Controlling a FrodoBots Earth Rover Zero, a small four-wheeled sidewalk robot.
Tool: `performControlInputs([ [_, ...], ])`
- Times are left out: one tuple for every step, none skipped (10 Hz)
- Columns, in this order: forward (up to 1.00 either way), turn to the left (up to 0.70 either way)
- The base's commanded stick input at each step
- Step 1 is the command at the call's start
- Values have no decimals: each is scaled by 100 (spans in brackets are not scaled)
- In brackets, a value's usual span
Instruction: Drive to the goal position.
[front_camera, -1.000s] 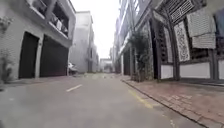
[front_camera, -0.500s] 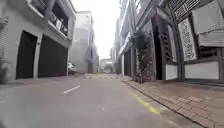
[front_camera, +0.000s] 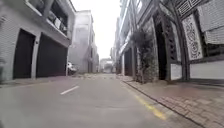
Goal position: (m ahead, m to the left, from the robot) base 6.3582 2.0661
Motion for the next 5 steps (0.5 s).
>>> performControlInputs([
  [46,-46],
  [46,-46],
  [46,-46],
  [46,-40],
  [46,-18],
])
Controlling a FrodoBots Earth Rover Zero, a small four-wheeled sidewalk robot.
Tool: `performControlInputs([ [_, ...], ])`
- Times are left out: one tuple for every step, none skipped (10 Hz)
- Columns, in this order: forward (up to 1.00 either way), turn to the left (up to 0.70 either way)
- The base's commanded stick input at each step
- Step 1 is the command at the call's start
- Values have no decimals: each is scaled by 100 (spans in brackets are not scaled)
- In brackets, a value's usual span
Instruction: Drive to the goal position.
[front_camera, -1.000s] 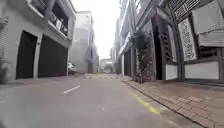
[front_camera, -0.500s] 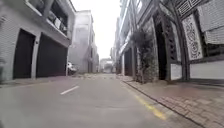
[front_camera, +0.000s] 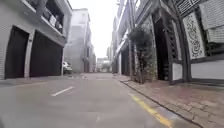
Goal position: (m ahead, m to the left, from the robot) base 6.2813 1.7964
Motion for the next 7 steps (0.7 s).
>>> performControlInputs([
  [46,0],
  [46,0],
  [46,0],
  [46,0],
  [46,0],
  [46,0],
  [46,0],
])
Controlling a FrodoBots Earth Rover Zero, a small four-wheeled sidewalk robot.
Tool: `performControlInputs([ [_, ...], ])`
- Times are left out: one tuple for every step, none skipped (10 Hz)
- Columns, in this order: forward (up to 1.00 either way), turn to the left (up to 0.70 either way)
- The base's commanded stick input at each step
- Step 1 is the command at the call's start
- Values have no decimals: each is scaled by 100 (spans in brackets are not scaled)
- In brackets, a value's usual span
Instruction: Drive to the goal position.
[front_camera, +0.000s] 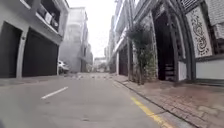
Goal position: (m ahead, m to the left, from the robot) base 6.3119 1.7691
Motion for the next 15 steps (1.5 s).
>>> performControlInputs([
  [46,0],
  [46,0],
  [46,0],
  [46,0],
  [46,0],
  [46,0],
  [46,0],
  [46,0],
  [46,-3],
  [46,-15],
  [46,-46],
  [46,-46],
  [46,-45],
  [46,-28],
  [46,0],
])
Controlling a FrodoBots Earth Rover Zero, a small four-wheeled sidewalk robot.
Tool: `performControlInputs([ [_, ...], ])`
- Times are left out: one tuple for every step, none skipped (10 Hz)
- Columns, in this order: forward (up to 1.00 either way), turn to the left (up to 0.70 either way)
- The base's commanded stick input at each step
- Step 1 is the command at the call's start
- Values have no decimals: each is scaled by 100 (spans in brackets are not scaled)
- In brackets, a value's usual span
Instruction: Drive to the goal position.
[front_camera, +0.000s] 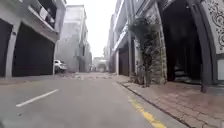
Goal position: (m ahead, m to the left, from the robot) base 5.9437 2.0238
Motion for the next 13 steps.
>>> performControlInputs([
  [46,0],
  [46,0],
  [46,-41],
  [46,-46],
  [46,-46],
  [46,-46],
  [46,-46],
  [46,-46],
  [46,-46],
  [46,-46],
  [46,-46],
  [46,-46],
  [46,-46],
])
